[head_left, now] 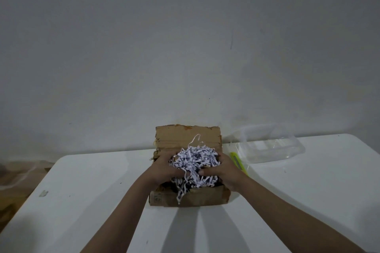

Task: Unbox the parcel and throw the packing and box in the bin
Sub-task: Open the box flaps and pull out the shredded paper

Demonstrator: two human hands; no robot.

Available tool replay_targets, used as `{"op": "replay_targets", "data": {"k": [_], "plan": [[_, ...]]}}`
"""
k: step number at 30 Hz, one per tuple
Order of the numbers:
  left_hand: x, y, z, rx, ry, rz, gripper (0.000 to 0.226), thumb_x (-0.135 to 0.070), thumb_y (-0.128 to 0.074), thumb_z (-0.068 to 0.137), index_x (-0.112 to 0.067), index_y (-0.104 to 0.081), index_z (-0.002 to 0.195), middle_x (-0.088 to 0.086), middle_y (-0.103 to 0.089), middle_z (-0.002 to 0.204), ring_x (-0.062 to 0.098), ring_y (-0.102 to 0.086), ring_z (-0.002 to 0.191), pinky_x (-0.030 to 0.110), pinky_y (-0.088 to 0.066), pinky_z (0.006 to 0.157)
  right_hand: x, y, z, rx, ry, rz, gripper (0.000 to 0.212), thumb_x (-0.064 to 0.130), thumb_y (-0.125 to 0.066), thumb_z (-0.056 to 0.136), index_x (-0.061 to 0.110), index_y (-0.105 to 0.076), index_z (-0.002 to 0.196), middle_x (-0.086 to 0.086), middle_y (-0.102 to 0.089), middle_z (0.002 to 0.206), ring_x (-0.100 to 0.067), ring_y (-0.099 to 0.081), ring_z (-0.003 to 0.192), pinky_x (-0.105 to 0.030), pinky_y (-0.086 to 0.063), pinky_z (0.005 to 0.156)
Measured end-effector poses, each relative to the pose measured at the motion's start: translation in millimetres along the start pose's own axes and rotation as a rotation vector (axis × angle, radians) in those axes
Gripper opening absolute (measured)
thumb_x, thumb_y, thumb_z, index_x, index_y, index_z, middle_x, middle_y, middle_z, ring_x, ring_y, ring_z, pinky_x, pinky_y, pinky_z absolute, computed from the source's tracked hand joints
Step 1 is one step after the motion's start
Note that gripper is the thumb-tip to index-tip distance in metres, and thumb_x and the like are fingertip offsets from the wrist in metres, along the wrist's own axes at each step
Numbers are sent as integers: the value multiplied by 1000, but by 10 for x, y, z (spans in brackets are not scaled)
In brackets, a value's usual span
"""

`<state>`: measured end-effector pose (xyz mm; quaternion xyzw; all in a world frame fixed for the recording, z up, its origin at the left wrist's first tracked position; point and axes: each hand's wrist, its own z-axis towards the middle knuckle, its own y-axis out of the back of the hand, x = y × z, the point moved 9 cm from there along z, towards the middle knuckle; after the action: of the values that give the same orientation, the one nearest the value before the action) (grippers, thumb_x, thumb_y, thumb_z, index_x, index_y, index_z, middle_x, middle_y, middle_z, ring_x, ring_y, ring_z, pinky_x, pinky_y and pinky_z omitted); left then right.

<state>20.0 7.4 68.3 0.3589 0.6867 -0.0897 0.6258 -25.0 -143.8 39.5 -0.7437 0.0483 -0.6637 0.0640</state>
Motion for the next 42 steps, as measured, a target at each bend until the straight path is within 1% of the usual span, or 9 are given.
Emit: {"op": "replay_targets", "data": {"k": [4, 8, 12, 17, 22, 28, 33, 36, 42], "plan": [[-85, 45, -35, -41, -9, -12, 54, 1, -78, 70, -25, -61, 114, 0, -69, 107, 12, -68, 91, 31, -57, 80, 75, 7, -14, -32, 31, -23, 62, -11, -78, 64, 16, -58, 115, -2, -72, 109, -22, -67, 104, -38, -56, 86], [-229, 125, -60, -91, -69, -9, 61, -16, -84, 57, -28, -64, 113, 8, -65, 117, 23, -64, 104, 45, -54, 88, 213, -6, -3, -35, 34, -113, 66, 5, -87, 59, 19, -59, 117, -3, -69, 114, -21, -66, 106, -44, -53, 93], [-390, 163, -94, -105, -112, 18, 69, -31, -84, 48, -28, -65, 114, 5, -64, 117, 22, -63, 106, 47, -53, 90, 337, -29, 32, -21, 40, -175, 101, 31, -95, 46, 18, -47, 134, -3, -62, 128, -23, -59, 117, -48, -48, 100], [-487, 123, -130, -159, -136, 70, 75, -39, -82, 45, -24, -64, 116, 3, -62, 113, 22, -61, 105, 45, -53, 90, 514, -17, -80, 19, 89, -194, 69, 5, -85, 63, 15, -55, 124, -7, -68, 118, -22, -66, 106, -41, -54, 91], [-693, -149, -88, -156, -177, 161, 49, -10, -80, 71, -27, -59, 113, -12, -59, 94, -7, -58, 85, 3, -42, 63, 644, 240, -281, -7, 123, -181, 57, -3, -82, 65, 20, -62, 113, -8, -71, 112, -24, -68, 103, -42, -56, 86], [-731, -780, 220, 17, -65, 2, 52, -7, -78, 73, -21, -53, 117, -1, -63, 102, 6, -61, 83, 10, -50, 59, 740, 825, -654, -103, 113, -186, 54, -7, -80, 64, 20, -65, 108, -7, -73, 105, -25, -69, 100, -38, -57, 82], [-842, -1394, 411, 79, -47, -4, 59, -13, -83, 68, -18, -57, 121, 4, -65, 112, 19, -66, 96, 39, -55, 87, 663, 1412, -1001, -190, 78, -190, 59, -3, -82, 61, 14, -64, 113, -14, -71, 110, -30, -67, 103, -45, -55, 87], [-885, -1799, 440, 110, -48, -34, 41, -3, -79, 71, -22, -62, 102, 2, -70, 97, 13, -68, 80, 29, -56, 74, 554, 1713, -1193, -208, 33, -196, 59, -3, -82, 61, 14, -63, 114, -15, -70, 111, -31, -67, 104, -47, -55, 87], [-673, -2510, 417, 111, 68, -147, 48, 3, -78, 69, -12, -59, 111, 3, -68, 94, 7, -66, 69, 17, -48, 52, 271, 2171, -1500, -201, -35, -291, 57, -6, -80, 64, 18, -64, 113, -9, -72, 109, -24, -68, 102, -40, -56, 85]]}}
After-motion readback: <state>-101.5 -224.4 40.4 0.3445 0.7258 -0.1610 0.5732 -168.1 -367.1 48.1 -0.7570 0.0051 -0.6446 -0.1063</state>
